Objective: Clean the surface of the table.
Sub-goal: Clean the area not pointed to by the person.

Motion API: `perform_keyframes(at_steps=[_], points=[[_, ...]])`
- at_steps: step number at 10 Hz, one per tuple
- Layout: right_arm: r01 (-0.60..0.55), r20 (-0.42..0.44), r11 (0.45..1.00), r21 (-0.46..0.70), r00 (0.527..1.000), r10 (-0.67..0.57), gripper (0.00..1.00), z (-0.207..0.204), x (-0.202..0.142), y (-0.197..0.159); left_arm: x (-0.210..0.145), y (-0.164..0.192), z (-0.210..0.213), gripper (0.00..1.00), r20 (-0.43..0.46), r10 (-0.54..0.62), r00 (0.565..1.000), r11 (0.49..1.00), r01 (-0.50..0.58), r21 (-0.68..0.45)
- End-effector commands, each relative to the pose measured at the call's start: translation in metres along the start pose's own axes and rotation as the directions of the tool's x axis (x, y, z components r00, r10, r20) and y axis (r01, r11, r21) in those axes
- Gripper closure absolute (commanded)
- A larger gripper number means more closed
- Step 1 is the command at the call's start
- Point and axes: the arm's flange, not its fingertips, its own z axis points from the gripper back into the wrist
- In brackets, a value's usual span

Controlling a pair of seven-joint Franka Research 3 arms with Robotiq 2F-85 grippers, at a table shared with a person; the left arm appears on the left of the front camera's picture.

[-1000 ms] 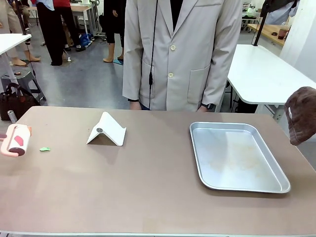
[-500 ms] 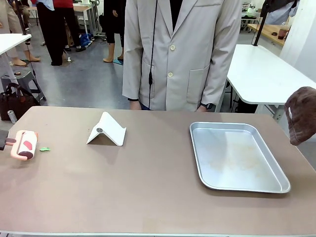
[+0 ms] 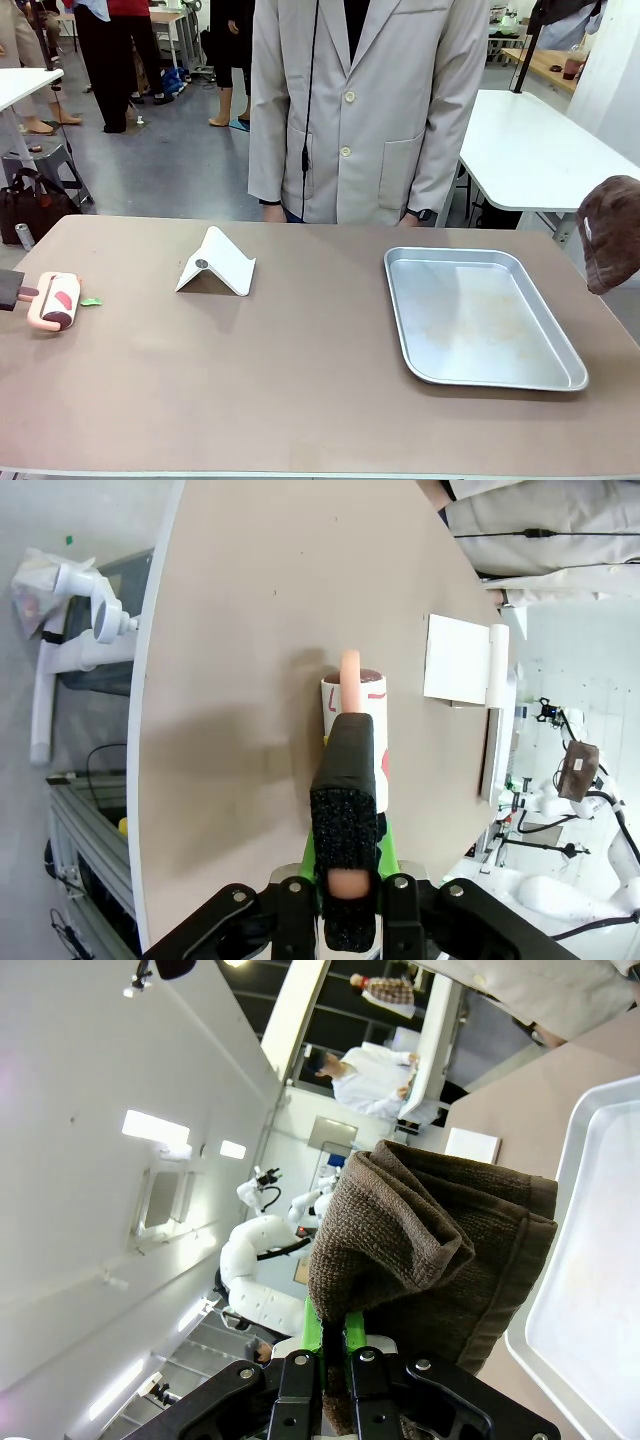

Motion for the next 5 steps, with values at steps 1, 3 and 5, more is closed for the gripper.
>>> perform_keyframes(at_steps=[1,3,5], points=[[-0.01,0.007,1.0,0.011,1.0,0.009,0.91,-0.002,0.0,0.004,-0.001,0.004,-0.011,0.78,0.0,0.013,1.0,0.999,-0.013,0.047],[-0.01,0.007,1.0,0.011,1.0,0.009,0.91,-0.002,0.0,0.004,0.001,0.005,-0.021,0.78,-0.015,0.031,0.999,0.998,-0.031,0.052],[-0.01,0.007,1.0,0.011,1.0,0.009,0.91,-0.002,0.0,0.004,0.005,0.001,-0.034,0.78,-0.043,0.039,0.998,0.998,-0.037,0.056]])
